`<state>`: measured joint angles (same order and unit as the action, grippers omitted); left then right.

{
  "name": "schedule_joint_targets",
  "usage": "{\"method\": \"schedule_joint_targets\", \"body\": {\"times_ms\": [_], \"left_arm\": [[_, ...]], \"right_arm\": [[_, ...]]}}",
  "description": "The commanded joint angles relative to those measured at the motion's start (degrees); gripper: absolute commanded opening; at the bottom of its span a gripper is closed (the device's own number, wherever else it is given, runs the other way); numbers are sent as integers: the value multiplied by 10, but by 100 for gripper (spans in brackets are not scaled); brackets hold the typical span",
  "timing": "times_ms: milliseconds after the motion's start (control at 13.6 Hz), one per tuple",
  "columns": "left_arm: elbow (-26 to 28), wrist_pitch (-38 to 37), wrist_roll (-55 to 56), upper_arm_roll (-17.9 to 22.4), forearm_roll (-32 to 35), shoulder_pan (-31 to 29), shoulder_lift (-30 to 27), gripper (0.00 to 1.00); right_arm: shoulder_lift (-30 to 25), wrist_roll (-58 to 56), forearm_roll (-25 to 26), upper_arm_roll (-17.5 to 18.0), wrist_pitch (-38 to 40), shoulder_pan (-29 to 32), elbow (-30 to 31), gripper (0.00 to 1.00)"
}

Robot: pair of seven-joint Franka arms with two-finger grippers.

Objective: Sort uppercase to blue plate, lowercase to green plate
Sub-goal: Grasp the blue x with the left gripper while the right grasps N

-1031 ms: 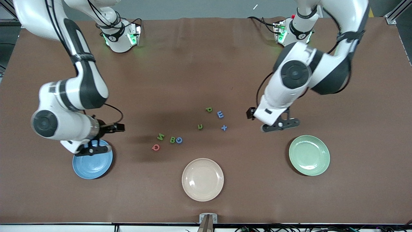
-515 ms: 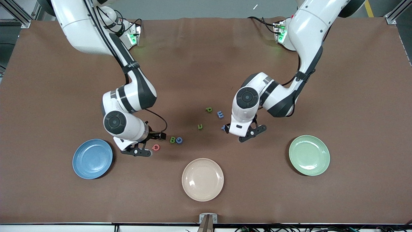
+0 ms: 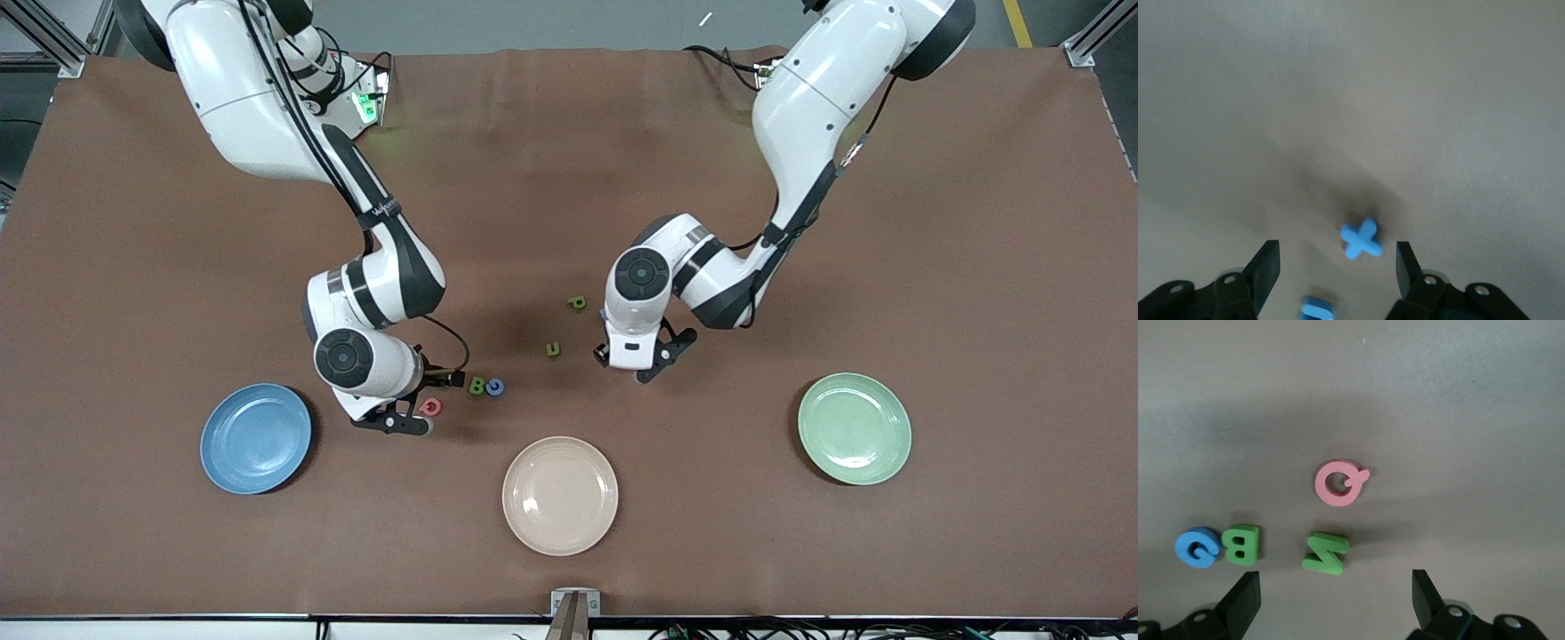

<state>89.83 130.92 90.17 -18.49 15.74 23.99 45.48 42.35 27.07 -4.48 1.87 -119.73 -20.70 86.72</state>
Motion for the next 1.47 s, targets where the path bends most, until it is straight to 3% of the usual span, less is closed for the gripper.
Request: {"method": "schedule_joint_targets", "body": {"times_ms": [0, 589, 1178, 1399], "left_arm": [[-15, 9, 36, 11, 11, 11, 12, 71], [-17, 16, 52, 13, 10, 15, 17, 61], [-17, 16, 65, 23, 10, 15, 20, 48], [-17, 16, 62, 23, 11, 14, 16, 19]], "right_arm": [[9, 12, 3, -1, -18, -9, 9, 100], [13, 11, 3, -2, -50, -16, 34, 93], [13, 10, 3, -2, -67, -17, 49, 53], [12, 11, 3, -2, -66, -17, 49, 28]]}}
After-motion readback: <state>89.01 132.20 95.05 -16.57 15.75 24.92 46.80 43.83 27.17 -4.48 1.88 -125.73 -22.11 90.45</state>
